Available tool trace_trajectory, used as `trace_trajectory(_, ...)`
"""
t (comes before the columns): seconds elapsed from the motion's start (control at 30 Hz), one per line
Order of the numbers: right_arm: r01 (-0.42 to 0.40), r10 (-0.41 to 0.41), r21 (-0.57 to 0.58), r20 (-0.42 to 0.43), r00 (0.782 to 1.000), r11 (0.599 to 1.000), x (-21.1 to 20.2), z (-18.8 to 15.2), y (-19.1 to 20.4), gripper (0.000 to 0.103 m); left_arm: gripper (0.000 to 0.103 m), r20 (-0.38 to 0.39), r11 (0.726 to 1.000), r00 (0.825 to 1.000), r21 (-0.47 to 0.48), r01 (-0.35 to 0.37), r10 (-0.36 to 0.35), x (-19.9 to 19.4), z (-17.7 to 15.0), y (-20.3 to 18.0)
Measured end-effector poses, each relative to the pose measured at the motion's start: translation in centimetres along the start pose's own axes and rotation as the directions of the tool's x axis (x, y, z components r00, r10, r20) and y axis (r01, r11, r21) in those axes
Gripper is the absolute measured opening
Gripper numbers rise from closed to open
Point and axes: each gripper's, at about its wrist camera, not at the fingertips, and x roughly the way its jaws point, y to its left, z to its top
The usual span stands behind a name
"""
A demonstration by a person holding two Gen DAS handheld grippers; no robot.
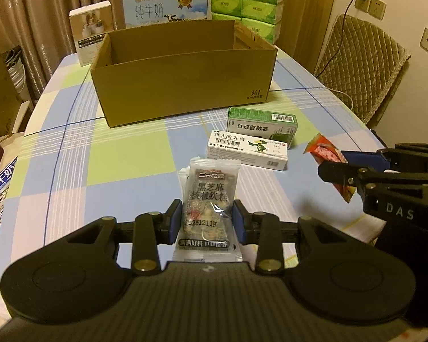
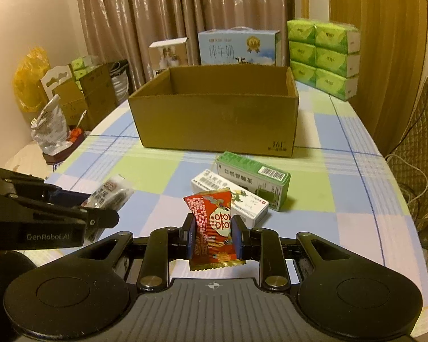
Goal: Organize objects
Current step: 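Carry packet and candy over the box and open both grippers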
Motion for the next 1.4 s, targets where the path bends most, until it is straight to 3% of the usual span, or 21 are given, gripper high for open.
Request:
trace_trajectory(0.57, -0.007, 0.007, -0.013, 0.010, 1.000, 1.000, -3.0, 1.3, 0.8, 0.023, 0.032, 0.037, 0.999, 0.999, -0.024, -0.024, 0.024, -4.0, 0.5, -0.2)
trace_trajectory(1.4, -0.005, 0.005, 0.018, 0.018, 1.000, 1.000, -2.4, 8.4, -1.7, 0.023, 0.032, 0.055, 0.995, 0.995, -0.058, -0.075, 0.078, -4.9, 6.1, 2.3)
